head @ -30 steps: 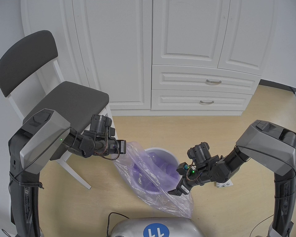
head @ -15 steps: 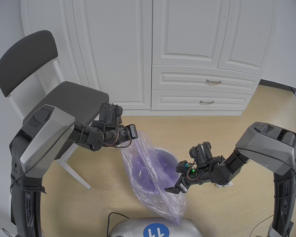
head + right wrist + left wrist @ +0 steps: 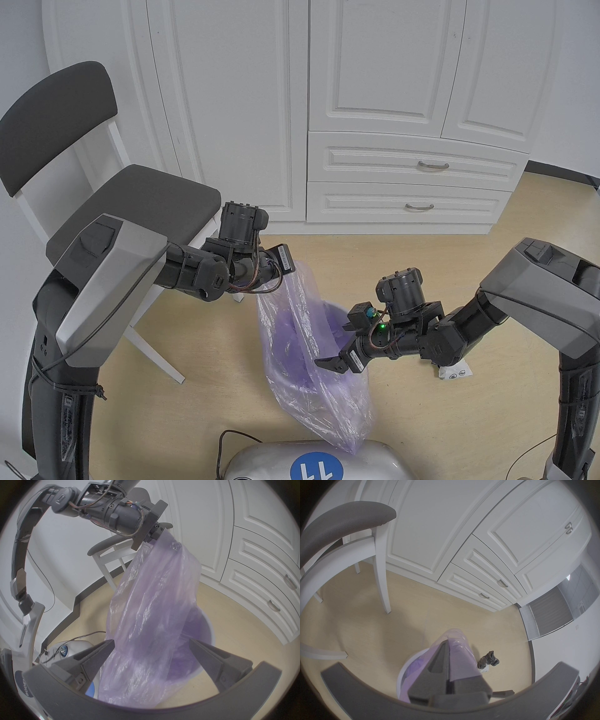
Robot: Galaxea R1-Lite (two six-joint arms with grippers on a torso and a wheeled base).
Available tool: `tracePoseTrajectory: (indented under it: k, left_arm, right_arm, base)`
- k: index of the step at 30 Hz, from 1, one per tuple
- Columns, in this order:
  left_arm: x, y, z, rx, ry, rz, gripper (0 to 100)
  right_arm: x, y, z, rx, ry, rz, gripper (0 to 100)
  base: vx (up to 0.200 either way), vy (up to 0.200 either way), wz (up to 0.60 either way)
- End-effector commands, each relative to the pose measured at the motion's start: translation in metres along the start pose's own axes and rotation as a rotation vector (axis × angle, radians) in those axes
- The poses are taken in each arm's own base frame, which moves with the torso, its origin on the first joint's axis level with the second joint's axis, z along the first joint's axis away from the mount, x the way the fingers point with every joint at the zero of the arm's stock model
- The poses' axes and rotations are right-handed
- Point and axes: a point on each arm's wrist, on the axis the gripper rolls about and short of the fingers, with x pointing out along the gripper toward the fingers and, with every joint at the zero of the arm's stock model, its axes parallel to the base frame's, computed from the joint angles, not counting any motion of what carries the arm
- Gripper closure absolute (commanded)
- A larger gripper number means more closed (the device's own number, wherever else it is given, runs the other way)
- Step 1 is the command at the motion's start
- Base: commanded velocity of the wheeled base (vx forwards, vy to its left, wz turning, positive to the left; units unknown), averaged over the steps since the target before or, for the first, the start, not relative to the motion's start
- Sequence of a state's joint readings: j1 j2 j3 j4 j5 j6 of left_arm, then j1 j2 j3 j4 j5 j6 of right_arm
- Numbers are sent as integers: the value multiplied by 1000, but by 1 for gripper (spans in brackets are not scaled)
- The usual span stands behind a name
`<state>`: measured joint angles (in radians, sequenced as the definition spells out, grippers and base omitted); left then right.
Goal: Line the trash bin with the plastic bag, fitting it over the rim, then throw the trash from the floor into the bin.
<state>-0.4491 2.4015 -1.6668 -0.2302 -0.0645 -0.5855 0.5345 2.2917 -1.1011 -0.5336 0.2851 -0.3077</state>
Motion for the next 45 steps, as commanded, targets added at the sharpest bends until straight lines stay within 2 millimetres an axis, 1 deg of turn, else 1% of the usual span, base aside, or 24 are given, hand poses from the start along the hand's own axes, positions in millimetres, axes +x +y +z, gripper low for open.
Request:
tracePoseTrajectory:
  k: [1, 2, 5, 7, 10, 15, 18, 21, 24, 28, 29, 31, 34, 39, 41, 45]
  left_arm:
    - [-1, -2, -1, 2, 5, -2, 100]
    - [-1, -2, -1, 2, 5, -2, 100]
    - [-1, -2, -3, 2, 10, 0, 100]
    - [-1, -2, -2, 2, 8, 0, 100]
    - [-2, -4, -3, 5, 9, -4, 100]
    - [-2, -5, -3, 5, 7, -3, 100]
    - [-2, -4, -3, 5, 3, 2, 100]
    - [-1, -4, -3, 6, 0, 9, 100]
    - [-1, -4, -3, 6, -1, 8, 100]
    - [-2, -4, -3, 6, -1, 8, 100]
    - [-5, -6, 0, 8, -8, 5, 100]
    - [-10, -9, 4, 8, -19, -1, 100]
    - [-13, -9, 4, 10, -19, -1, 100]
    - [-16, -9, 6, 13, -23, 0, 100]
    - [-16, -9, 7, 13, -26, -2, 100]
    - [-15, -8, 7, 14, -25, 0, 100]
  right_arm:
    - [14, -2, 0, 4, -1, 5, 0]
    - [14, -2, 0, 4, -1, 5, 0]
    - [26, -4, -1, 3, -8, 7, 0]
    - [30, -6, 0, 9, -12, 7, 0]
    - [33, -2, 6, 23, -31, 17, 0]
    - [35, 8, 11, 20, -43, 62, 0]
    - [35, 9, 10, 24, -33, 73, 0]
    - [30, 9, 11, 23, -33, 73, 0]
    - [26, 10, 19, 19, -43, 74, 0]
    - [30, 13, 21, 20, -19, 86, 0]
    - [32, 13, 23, 37, 56, 106, 0]
    - [34, 8, 27, 48, 89, 103, 0]
    - [43, 1, 28, 59, 119, 103, 0]
    - [58, -11, 24, 42, 176, 90, 0]
    - [60, -13, 23, 25, 211, 48, 0]
    - [53, -19, 24, 0, 227, 14, 0]
  base:
    - [0, 0, 0]
    - [0, 0, 0]
    - [0, 0, 0]
    - [0, 0, 0]
    - [0, 0, 0]
    - [0, 0, 0]
    - [0, 0, 0]
    - [0, 0, 0]
    - [0, 0, 0]
    - [0, 0, 0]
    - [0, 0, 0]
    - [0, 0, 0]
    - [0, 0, 0]
    - [0, 0, 0]
    - [0, 0, 0]
    - [0, 0, 0]
